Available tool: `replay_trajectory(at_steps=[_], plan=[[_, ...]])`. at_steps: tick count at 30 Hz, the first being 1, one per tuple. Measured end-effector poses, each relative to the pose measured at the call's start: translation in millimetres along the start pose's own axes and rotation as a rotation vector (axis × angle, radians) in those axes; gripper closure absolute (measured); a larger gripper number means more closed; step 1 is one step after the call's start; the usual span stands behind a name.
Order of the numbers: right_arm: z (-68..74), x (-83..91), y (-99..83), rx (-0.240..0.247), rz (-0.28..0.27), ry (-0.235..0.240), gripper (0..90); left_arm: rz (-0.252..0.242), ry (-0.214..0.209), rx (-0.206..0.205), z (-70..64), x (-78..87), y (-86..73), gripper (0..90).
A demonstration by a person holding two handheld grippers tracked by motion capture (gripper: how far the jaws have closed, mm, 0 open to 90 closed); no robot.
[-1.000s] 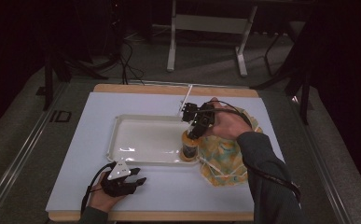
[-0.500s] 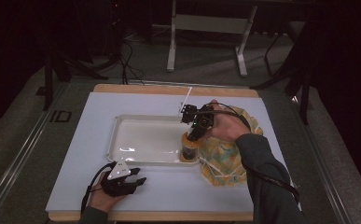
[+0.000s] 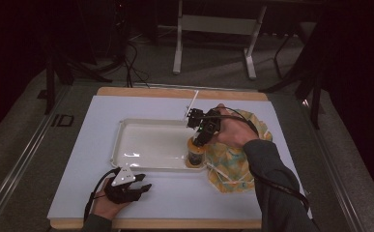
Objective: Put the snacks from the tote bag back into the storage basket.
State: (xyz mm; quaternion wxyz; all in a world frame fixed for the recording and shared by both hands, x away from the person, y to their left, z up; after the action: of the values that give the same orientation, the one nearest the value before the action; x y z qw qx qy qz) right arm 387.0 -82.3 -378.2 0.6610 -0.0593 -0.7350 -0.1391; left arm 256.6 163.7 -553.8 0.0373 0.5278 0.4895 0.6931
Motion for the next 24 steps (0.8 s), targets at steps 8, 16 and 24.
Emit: replay_trajectory(at_steps=[8, 16, 24], plan=[[2.6, -9.5, -0.4, 0.018, -0.02, 0.0, 42.9, 0.002, 0.0, -0.001, 0.2, 0.0, 0.0, 53.8], [1.9, -11.6, -3.1, 0.005, -0.032, 0.002, 35.8, 0.003, 0.0, -0.003, 0.2, 0.1, 0.0, 53.7], [1.2, -6.3, -9.5, -0.005, -0.049, 0.002, 34.0, 0.001, 0.0, 0.0, 0.0, 0.0, 0.0, 53.6]])
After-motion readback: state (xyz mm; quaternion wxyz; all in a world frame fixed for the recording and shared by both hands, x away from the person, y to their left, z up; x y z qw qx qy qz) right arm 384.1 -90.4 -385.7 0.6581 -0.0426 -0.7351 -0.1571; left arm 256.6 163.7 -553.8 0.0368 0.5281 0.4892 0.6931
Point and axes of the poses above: each handheld gripper's, and its own axes: x roughly backward along the jaws, y roughly out of its top, z roughly to its left, the point moved 2 cm from there along -x, roughly forward along the jaws, and after that the axes turned 6 degrees about z, right-handed, at the moved point
